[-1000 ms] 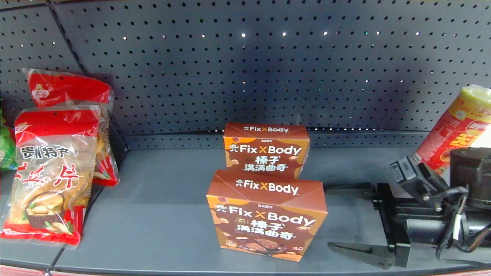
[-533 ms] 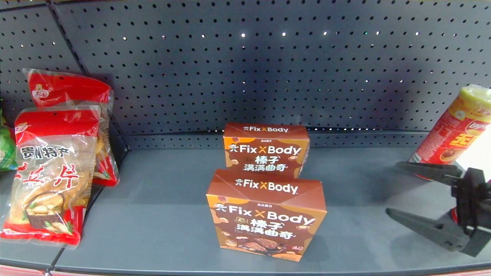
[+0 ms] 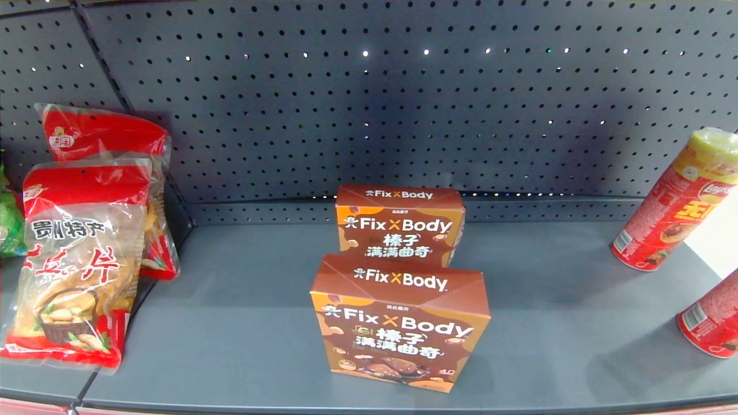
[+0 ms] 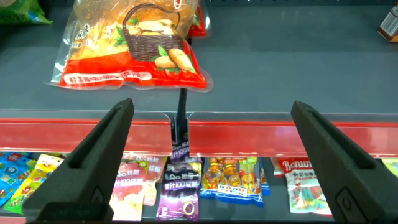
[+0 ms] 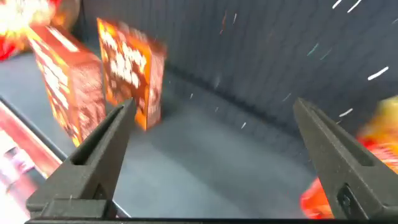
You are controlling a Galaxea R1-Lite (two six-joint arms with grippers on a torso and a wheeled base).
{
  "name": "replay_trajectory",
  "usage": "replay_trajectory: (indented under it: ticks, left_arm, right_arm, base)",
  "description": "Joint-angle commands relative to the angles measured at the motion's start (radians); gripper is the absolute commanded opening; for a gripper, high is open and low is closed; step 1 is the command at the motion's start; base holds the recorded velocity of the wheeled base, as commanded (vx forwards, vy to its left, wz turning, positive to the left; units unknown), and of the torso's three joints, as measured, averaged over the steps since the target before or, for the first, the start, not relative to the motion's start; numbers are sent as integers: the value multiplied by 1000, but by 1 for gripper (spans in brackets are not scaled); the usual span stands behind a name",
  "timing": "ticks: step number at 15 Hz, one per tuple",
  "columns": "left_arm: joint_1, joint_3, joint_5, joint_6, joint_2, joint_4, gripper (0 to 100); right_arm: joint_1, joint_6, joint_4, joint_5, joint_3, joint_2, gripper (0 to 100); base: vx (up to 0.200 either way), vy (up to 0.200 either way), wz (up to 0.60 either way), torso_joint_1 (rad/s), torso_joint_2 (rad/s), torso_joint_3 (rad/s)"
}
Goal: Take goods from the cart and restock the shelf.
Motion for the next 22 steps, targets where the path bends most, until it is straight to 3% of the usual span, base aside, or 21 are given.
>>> replay_trajectory:
  ticks: [1, 4, 5, 7, 11, 14, 19, 22]
  left_arm:
    - [0, 0, 0, 0, 0, 0, 100]
    - [0, 0, 0, 0, 0, 0, 100]
    - [0, 0, 0, 0, 0, 0, 100]
    - [0, 0, 0, 0, 0, 0, 100]
    - [0, 0, 0, 0, 0, 0, 100]
    - [0, 0, 0, 0, 0, 0, 100]
    - [-1, 0, 0, 0, 0, 0, 100]
    - [0, 0, 0, 0, 0, 0, 100]
  right_arm:
    - [-1, 38, 3, -65, 51, -276, 100]
    - [71, 43, 44, -387, 149, -360, 100]
    - [88, 47, 158, -433, 204, -411, 100]
    - [86, 32, 340, -487, 281, -477, 100]
    - [66, 57, 442, -514, 351, -527, 100]
    - [57, 93, 452, -526, 347, -524, 100]
    - [65, 182, 475, -700, 356, -533, 100]
    - [83, 196, 474, -743, 357, -575, 100]
  base:
    - [0, 0, 0, 0, 0, 0]
    - [0, 0, 0, 0, 0, 0]
    - [0, 0, 0, 0, 0, 0]
    - [0, 0, 0, 0, 0, 0]
    - [0, 0, 0, 0, 0, 0]
    - [0, 0, 0, 0, 0, 0]
    - [0, 0, 0, 0, 0, 0]
    - [0, 0, 0, 0, 0, 0]
